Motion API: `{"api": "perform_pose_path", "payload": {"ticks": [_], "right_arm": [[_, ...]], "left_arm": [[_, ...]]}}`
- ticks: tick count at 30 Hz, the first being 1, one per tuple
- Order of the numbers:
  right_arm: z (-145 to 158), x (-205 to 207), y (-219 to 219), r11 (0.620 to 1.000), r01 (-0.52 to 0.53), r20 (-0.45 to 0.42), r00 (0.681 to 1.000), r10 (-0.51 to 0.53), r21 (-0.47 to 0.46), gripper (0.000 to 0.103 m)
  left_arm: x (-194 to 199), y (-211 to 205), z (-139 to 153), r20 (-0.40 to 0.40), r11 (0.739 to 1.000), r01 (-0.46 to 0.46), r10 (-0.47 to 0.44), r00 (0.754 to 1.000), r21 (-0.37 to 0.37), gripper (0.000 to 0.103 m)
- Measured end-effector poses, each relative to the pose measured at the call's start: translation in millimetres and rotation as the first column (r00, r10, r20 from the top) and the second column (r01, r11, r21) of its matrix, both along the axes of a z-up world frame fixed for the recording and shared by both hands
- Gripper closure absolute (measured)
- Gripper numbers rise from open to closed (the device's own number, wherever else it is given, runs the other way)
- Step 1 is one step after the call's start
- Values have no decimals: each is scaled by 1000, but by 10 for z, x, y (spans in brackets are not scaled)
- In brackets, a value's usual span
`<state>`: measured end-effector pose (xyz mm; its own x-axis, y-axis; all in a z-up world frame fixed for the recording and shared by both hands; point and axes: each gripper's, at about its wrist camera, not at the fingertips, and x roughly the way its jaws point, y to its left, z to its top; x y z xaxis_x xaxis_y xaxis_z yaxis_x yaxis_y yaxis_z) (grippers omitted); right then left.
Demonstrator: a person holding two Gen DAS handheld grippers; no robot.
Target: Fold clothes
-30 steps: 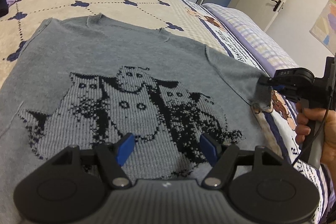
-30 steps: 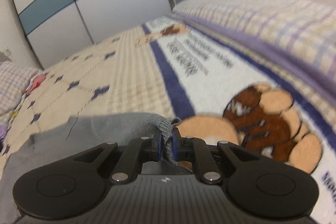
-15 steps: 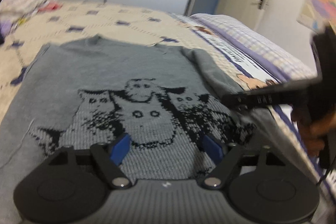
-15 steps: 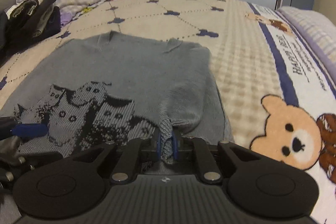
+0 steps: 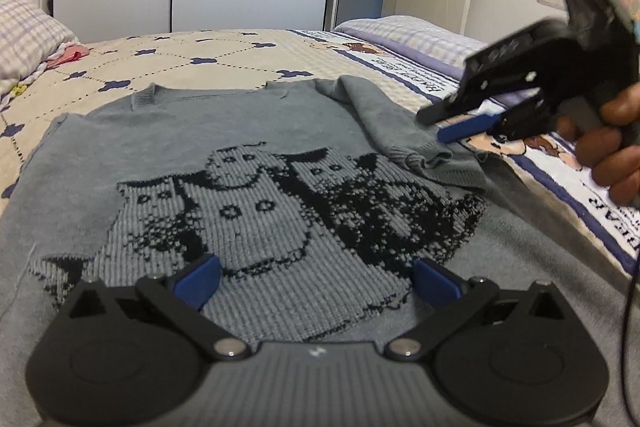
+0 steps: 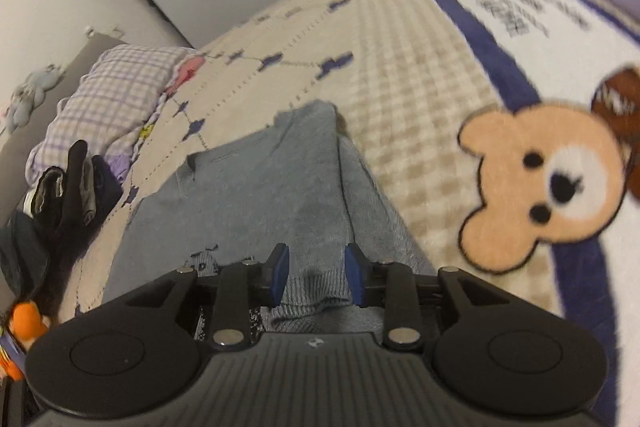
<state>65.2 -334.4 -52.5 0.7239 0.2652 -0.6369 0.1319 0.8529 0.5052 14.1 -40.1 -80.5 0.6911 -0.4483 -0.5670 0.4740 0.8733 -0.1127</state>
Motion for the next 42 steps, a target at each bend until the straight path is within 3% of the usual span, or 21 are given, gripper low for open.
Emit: {"api": "perform_pose_path", "payload": {"ticks": [6, 7, 8, 9, 17, 19, 22, 25, 28, 32, 33, 38, 40, 41, 42], "right_arm": [[-47, 60, 350, 980, -20, -33, 999, 14, -198, 72], [-27, 45, 401, 972, -22, -33, 999, 14, -234, 79], [-7, 25, 447, 962, -19, -34, 999, 11, -274, 93], [16, 10, 479, 952, -18, -37, 999, 7, -304, 96], [424, 129, 223, 889, 39, -18, 998, -53, -457, 99], [489, 167, 103, 906, 50, -36, 997, -71, -421, 99], [490, 115, 6, 958, 34, -58, 997, -53, -285, 99], [422, 59, -21, 955, 88, -42, 994, -105, -284, 95], [271, 51, -128, 970, 132, -62, 987, -147, -203, 94], [91, -48, -282, 969, 235, -36, 971, -238, -81, 71], [48, -59, -305, 966, 252, -44, 966, -254, -61, 71], [-59, -50, -299, 973, 230, -65, 971, -230, -13, 71], [-34, -39, -244, 973, 223, -45, 973, -225, -55, 82], [-21, -28, -214, 973, 219, -38, 974, -223, -78, 93], [-8, -19, -185, 971, 219, -33, 974, -223, -100, 95]], "left_arm": [[8, 7, -6, -1, 1000, 0, 0, 1000, -11, 0], [9, 13, -5, -2, 1000, 0, 0, 1000, -16, 0], [11, 21, -6, -3, 1000, 0, 0, 1000, -22, 0], [14, 30, -5, -5, 1000, 0, -1, 1000, -29, 0], [47, 161, -11, -24, 992, 3, -6, 1000, -127, 0], [63, 226, -16, -35, 984, 2, -8, 999, -175, 0], [82, 290, -24, -48, 973, 0, -11, 999, -229, 0], [85, 302, -25, -52, 969, -1, -13, 999, -248, 0], [87, 299, -25, -52, 968, -1, -13, 999, -251, 0], [91, 294, -27, -53, 968, -1, -13, 999, -251, 0], [91, 296, -27, -53, 968, -1, -13, 999, -251, 0], [90, 302, -26, -53, 968, -1, -12, 999, -249, 0], [89, 305, -27, -53, 968, -1, -12, 998, -250, 0], [88, 307, -27, -54, 968, -1, -12, 998, -250, 0], [89, 309, -27, -54, 968, -1, -13, 998, -251, 0]]}}
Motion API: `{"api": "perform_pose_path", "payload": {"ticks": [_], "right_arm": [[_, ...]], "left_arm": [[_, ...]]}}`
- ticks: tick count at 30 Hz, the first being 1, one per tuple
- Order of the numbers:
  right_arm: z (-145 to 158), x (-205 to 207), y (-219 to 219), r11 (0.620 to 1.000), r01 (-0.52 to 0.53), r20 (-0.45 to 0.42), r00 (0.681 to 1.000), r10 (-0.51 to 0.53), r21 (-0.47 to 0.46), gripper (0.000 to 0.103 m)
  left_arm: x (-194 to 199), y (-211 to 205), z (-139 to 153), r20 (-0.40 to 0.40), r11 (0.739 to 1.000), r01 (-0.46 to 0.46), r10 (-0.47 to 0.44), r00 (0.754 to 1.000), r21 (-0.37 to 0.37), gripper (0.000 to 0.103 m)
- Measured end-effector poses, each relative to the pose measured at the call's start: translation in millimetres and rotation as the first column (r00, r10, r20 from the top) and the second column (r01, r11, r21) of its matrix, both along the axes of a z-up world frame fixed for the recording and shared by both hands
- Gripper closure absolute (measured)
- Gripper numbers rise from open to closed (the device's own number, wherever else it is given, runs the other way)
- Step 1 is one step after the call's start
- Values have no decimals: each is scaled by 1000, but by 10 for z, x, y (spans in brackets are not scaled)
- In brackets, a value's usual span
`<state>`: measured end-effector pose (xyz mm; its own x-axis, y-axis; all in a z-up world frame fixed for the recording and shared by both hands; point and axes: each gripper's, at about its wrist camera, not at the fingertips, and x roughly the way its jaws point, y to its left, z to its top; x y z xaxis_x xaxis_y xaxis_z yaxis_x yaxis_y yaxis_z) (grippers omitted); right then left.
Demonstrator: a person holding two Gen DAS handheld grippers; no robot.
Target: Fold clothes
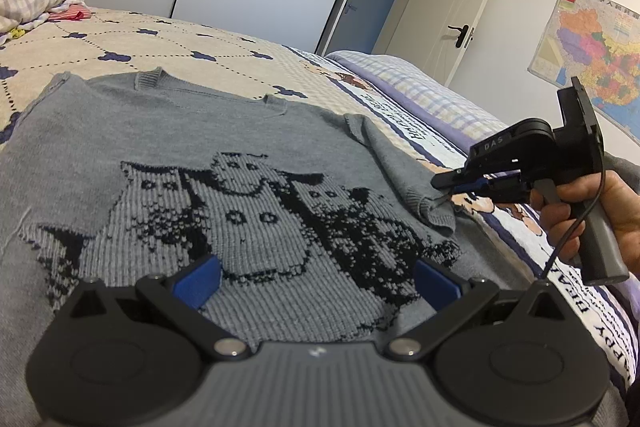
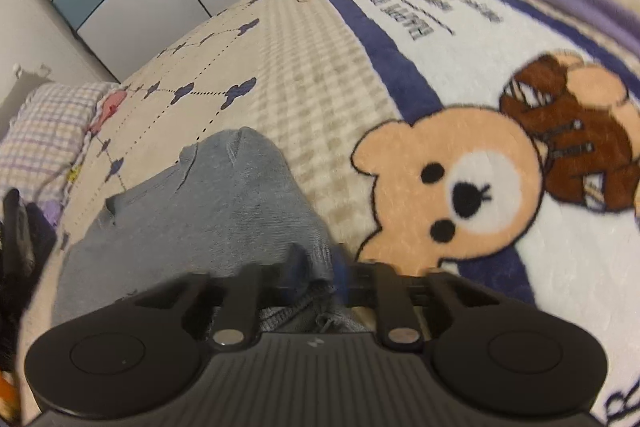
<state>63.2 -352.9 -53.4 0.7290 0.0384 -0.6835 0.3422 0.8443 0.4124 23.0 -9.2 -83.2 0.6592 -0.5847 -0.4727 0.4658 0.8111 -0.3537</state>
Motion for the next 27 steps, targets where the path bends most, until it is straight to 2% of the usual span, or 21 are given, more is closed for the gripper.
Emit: {"api": "perform_pose_path", "payload": {"ticks": [3, 6, 10, 15, 22, 25, 27], "right_arm": [[69, 18, 64, 995, 2, -2, 1000, -2, -97, 99], [150, 106, 48, 974, -11, -28, 1000, 4, -228, 99], [231, 320, -57, 915, -13, -49, 999, -8, -403, 99], [280, 639, -282, 828, 15, -54, 997, -54, -561, 99], [214, 1032, -446, 758, -23, -100, 993, -56, -652, 99], [54, 1108, -478, 760, -33, -137, 988, -74, -649, 99], [-63, 1110, -523, 779, -25, -154, 984, -92, -627, 99]], "left_arm": [[3, 6, -2, -1, 1000, 0, 0, 1000, -3, 0], [9, 10, -6, -2, 1000, 0, 0, 1000, -6, 0], [15, 9, -10, -3, 1000, 1, -1, 1000, -7, 0], [17, 5, -11, -4, 1000, 1, -1, 1000, -6, 0], [19, -6, -9, -4, 1000, 2, -2, 1000, 3, 0], [20, -9, -8, -4, 1000, 2, -2, 1000, 6, 0], [19, -13, -4, -4, 1000, 2, -2, 1000, 10, 0]]}}
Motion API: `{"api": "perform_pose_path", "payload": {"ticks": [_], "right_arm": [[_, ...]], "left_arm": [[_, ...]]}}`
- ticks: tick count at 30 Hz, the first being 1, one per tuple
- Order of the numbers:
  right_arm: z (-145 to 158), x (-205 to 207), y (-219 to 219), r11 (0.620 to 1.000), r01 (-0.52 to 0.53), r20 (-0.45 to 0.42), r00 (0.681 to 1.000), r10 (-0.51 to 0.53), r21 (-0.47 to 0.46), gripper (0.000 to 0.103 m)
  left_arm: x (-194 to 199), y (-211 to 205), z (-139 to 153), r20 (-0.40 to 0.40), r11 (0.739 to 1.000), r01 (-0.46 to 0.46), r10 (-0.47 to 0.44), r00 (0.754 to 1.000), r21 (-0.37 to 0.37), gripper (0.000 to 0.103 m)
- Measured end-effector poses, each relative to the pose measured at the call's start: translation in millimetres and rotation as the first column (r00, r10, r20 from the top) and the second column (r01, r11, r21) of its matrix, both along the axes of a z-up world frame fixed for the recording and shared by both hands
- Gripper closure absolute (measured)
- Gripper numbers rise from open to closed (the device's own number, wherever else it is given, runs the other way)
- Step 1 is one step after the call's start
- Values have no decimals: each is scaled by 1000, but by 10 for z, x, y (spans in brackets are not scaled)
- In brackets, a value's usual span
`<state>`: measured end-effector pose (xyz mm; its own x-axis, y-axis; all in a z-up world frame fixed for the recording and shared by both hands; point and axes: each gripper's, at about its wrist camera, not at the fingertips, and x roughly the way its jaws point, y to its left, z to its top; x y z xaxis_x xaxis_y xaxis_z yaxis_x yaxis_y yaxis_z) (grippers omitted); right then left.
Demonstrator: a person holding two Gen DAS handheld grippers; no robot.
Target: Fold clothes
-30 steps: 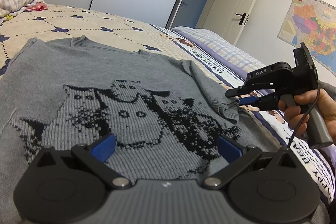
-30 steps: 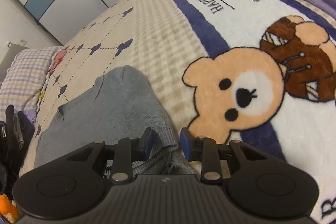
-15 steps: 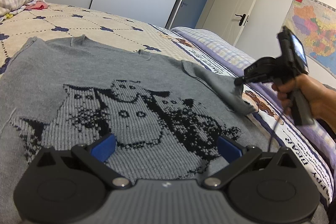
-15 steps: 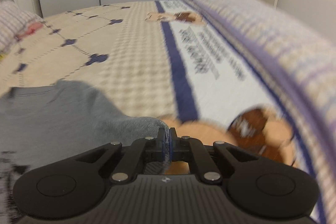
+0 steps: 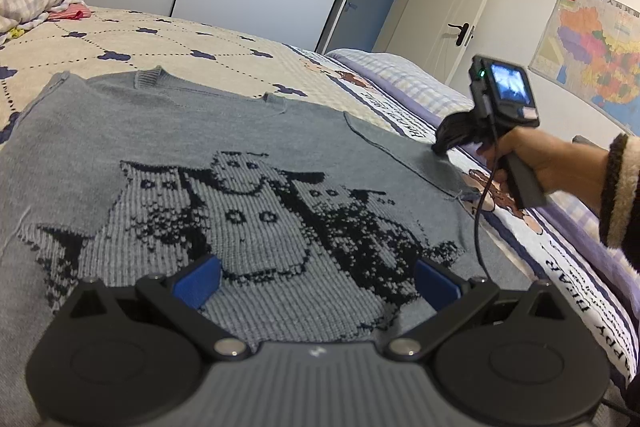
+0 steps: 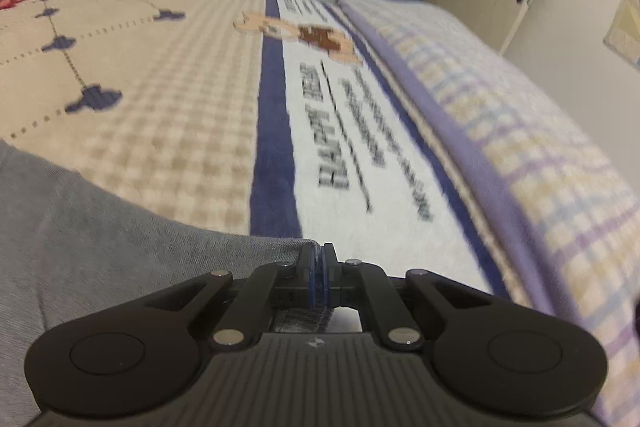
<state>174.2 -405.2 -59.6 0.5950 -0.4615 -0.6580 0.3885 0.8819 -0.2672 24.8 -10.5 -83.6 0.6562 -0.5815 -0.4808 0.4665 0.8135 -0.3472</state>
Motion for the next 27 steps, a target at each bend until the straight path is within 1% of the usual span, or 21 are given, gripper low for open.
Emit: {"api": "perform_pose_path", "payload": {"ticks": [4, 5, 6, 7, 8, 9, 11, 14, 18, 20, 21, 22, 24, 27], "right_arm": [[-18, -63, -41, 998, 21, 26, 999, -22, 54, 97], [30, -86, -66, 996, 28, 30, 999, -31, 86, 94], [86, -131, -80, 992, 32, 38, 999, -37, 118, 86], [149, -195, -84, 988, 33, 50, 998, -41, 149, 82], [211, -259, -87, 983, 34, 61, 997, -46, 180, 76], [261, -330, -73, 979, 32, 69, 997, -46, 199, 73], [322, -482, -9, 976, 24, 71, 997, -40, 219, 72], [338, -704, 96, 967, 21, 52, 998, -35, 253, 71], [264, -948, 226, 952, 31, 24, 999, -41, 304, 71], [176, -1015, 259, 945, 39, 8, 999, -44, 324, 73], [125, -1036, 257, 942, 47, 1, 999, -50, 332, 90], [85, -1058, 247, 940, 54, -1, 998, -57, 337, 92], [50, -1100, 222, 936, 69, 6, 997, -76, 346, 92], [122, -1165, 235, 924, 95, 13, 994, -108, 371, 91]], "left_arm": [[-5, -24, 11, 2, 1000, 0, 0, 1000, 18, 0], [-5, -25, 15, 3, 1000, 0, 0, 1000, 20, 0], [-5, -21, 19, 2, 1000, 0, 0, 1000, 18, 0], [-2, -11, 23, -1, 1000, 0, 0, 1000, 11, 0], [5, 7, 30, -6, 1000, 0, 0, 1000, -1, 0], [12, 29, 41, -13, 1000, -3, 3, 1000, -17, 0], [19, 74, 74, -30, 999, -12, 10, 999, -44, 0], [-22, 136, 175, -66, 998, -28, 24, 998, -62, 0], [-176, 291, 356, -77, 998, -18, 13, 997, -63, 0], [-260, 411, 414, -83, 999, -22, 20, 996, -31, 0], [-301, 480, 437, -90, 1000, -29, 28, 996, -8, 0], [-339, 554, 457, -99, 999, -37, 39, 994, 19, 0], [-406, 712, 493, -111, 996, -65, 73, 991, 68, 0], [-496, 969, 542, -121, 985, -120, 136, 983, 127, 0]]}}
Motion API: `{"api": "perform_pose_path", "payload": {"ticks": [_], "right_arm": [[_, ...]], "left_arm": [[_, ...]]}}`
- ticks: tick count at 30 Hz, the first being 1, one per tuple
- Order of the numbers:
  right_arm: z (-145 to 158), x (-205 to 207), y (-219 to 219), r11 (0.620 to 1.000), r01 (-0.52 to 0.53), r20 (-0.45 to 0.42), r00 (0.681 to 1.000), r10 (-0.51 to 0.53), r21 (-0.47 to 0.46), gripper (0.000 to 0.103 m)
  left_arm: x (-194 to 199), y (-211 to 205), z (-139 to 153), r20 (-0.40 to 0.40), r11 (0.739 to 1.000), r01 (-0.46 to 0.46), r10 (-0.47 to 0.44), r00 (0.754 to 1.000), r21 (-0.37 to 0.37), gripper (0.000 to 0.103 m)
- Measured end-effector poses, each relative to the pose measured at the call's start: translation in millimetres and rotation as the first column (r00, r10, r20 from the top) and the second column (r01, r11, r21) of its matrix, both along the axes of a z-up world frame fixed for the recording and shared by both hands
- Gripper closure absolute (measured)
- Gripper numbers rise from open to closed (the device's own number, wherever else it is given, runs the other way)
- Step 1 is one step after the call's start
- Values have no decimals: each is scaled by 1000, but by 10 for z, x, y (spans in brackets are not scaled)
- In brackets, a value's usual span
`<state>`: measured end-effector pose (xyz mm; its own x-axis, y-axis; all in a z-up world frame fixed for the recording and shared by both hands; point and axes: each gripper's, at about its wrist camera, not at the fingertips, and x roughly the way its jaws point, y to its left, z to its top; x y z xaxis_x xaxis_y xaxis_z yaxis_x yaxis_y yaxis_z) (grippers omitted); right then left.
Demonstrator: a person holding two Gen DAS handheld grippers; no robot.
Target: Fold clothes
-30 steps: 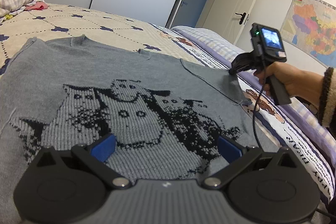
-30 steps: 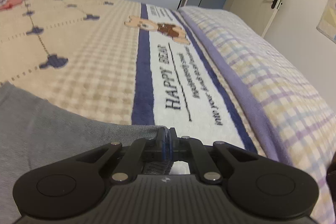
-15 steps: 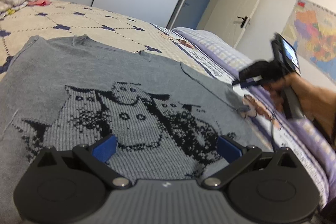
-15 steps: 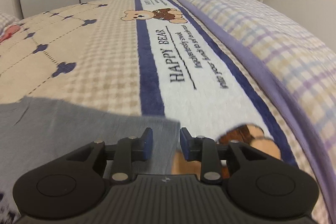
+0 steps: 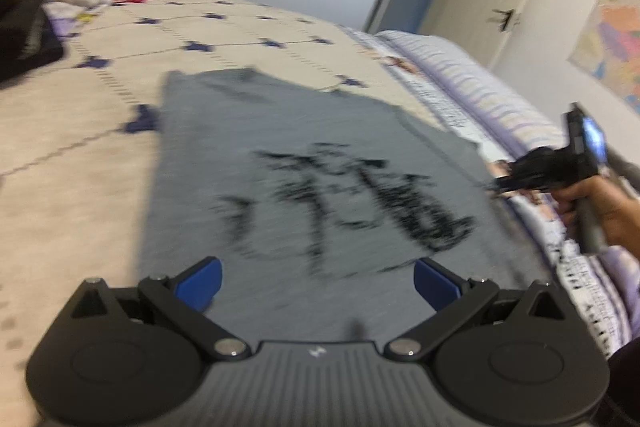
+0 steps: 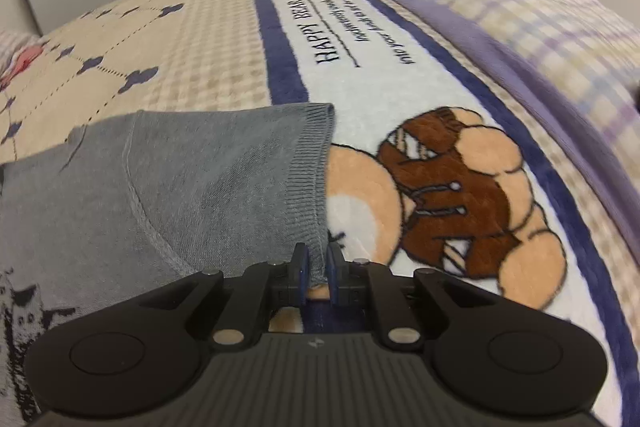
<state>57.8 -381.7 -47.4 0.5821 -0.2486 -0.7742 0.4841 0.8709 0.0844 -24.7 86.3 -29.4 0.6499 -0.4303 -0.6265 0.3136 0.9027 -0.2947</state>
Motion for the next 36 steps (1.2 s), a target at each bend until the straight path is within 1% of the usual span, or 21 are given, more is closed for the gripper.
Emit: {"api": "perform_pose_path", "payload": {"ticks": [1, 4, 7, 10, 11, 12, 13, 14, 16, 17, 18, 19, 20, 22, 24, 27, 28, 31, 33, 35, 36], "right_arm": [[29, -39, 18, 1000, 2, 8, 1000, -2, 18, 90], [72, -203, 69, 994, -22, 50, 999, 17, 111, 82], [44, -379, 104, 977, -42, 84, 996, 26, 207, 81], [-24, -539, 120, 951, -48, 100, 995, 18, 305, 81], [-51, -591, 127, 940, -50, 105, 994, 15, 336, 81], [-79, -640, 141, 930, -53, 110, 994, 14, 363, 81], [-108, -678, 161, 923, -56, 112, 994, 14, 381, 81], [-128, -705, 184, 921, -56, 109, 994, 15, 385, 81], [-150, -753, 234, 928, -62, 110, 994, 23, 367, 83], [-155, -774, 259, 932, -69, 112, 993, 30, 355, 88], [-163, -787, 278, 937, -75, 114, 993, 38, 341, 96], [-170, -792, 297, 942, -84, 117, 992, 48, 326, 99], [-178, -802, 308, 945, -91, 124, 991, 54, 314, 99], [-193, -825, 306, 949, -91, 140, 989, 50, 301, 100], [-195, -844, 286, 952, -72, 144, 989, 30, 299, 100], [-156, -872, 298, 973, -50, 137, 990, 19, 223, 100], [-152, -884, 297, 974, -58, 135, 990, 29, 219, 100], [-135, -930, 259, 964, -81, 94, 994, 59, 255, 97], [-107, -1013, 207, 951, -94, 56, 995, 80, 295, 90], [-91, -1132, 161, 935, -89, 20, 996, 87, 342, 83], [-87, -1203, 151, 930, -90, 6, 996, 94, 357, 83]], "left_arm": [[-23, 80, 11, -5, 1000, -21, 21, 1000, 14, 0], [-51, 282, 12, -26, 994, -96, 97, 995, 55, 0], [-35, 387, -18, -36, 972, -194, 200, 979, 135, 3], [-34, 456, -87, -71, 968, -212, 223, 972, 134, 9], [-21, 465, -118, -94, 967, -214, 228, 969, 138, 16], [-4, 472, -149, -116, 965, -217, 235, 965, 144, 26], [5, 482, -169, -130, 963, -225, 245, 961, 148, 30], [6, 498, -180, -131, 960, -236, 256, 958, 149, 34], [-8, 530, -178, -124, 954, -254, 274, 954, 160, 48], [-22, 547, -169, -119, 953, -256, 276, 954, 163, 66], [-34, 562, -161, -118, 957, -248, 267, 956, 152, 84], [-45, 563, -153, -118, 960, -243, 261, 958, 142, 91], [-56, 552, -144, -115, 959, -246, 262, 958, 138, 97], [-80, 520, -127, -99, 957, -250, 266, 959, 148, 98], [-108, 453, -124, -71, 948, -253, 271, 960, 194, 98], [-127, 400, -126, -55, 938, -251, 271, 961, 237, 98], [-124, 386, -125, -57, 937, -247, 268, 962, 246, 97], [-132, 377, -100, -106, 946, -214, 246, 964, 244, 82], [-188, 414, -84, -158, 960, -194, 227, 961, 200, 53], [-280, 458, -89, -204, 974, -173, 200, 958, 144, 49], [-332, 473, -94, -217, 978, -162, 189, 958, 133, 50]]}}
